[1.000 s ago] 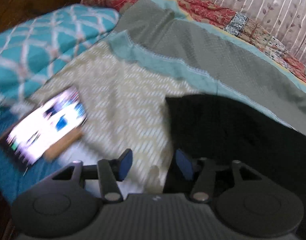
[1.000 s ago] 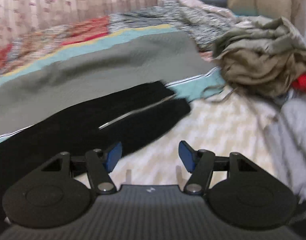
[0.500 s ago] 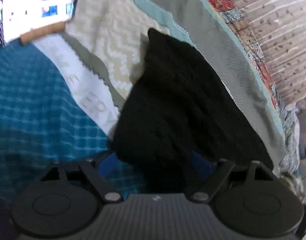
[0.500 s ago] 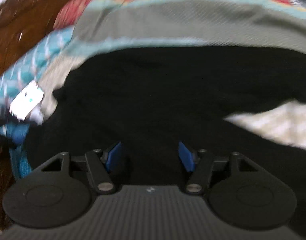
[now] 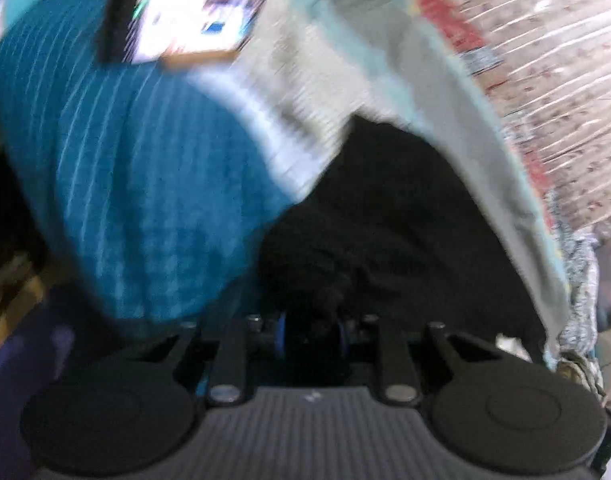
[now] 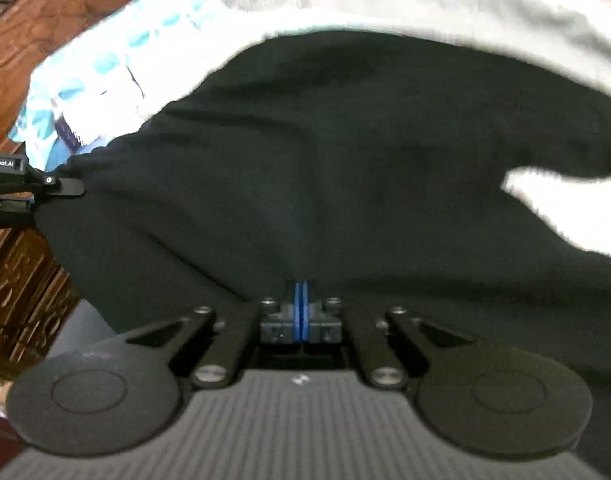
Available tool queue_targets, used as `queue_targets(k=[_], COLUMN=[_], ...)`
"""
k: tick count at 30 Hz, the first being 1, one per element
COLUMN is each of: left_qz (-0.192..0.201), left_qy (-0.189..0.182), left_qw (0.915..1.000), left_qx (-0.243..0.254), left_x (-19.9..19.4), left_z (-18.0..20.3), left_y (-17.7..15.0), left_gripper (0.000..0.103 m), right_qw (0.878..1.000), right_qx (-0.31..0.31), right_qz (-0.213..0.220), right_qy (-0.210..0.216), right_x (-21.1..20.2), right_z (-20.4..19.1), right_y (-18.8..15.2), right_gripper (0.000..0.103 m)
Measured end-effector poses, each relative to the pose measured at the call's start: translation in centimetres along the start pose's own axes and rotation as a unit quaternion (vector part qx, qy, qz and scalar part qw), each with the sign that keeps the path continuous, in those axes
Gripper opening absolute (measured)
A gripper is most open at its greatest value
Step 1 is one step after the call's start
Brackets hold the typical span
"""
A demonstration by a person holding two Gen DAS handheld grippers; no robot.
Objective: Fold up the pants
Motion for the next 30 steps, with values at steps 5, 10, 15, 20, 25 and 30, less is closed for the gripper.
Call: queue_targets(k=[5,10,15,20,25,30], left_qz=[-0.006,0.103,0.165,0.144,0.083,0.047], left_qy=[0.02,0.037,0.126,0.152,0.149,0.123], left_qw=[0.9997,0.9904,0.9489,0.8923,0.8644,0.8518], left_qx=[0.009,0.084,0.238,0.4,0.473,0.507], left_x=[-0.1,-4.4,-1.4,8.7,18.0,22.7], left_z=[0.6,4.3,10.0,16.8,19.7,19.9], left_y=[0.2,5.7,12.3,15.9,15.9,14.7], left_gripper=[0.042,0.054,0.067,0.09,0.09,0.093], right_qw=[0.998,0.993,0.97,0.921,0.875,0.833], right_qx=[0.052,0.1,0.202,0.331,0.419,0.478], right_qz=[0.006,0.065,0.091,0.096,0.08,0.062], right_qy=[0.017,-0.019,-0.097,-0.18,-0.23,-0.272], right_x=[-0.1,-5.2,-8.6,-9.7,-7.5,-4.1], right_z=[1.7,8.6,20.8,34.3,45.3,50.9], right_y=[0.5,1.8,4.2,8.2,12.1,13.6], right_gripper=[0.015,0.029,0.029,0.035,0.04,0.05])
Point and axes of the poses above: each gripper's, at about its wrist camera, not at the fingertips, and x roughly the way its jaws point, z to its right, y to its top, the point moved 8 cm from there along x, roughly the way its jaws point, and after that the axes turned 8 degrees about -y, right-handed, at the moved point
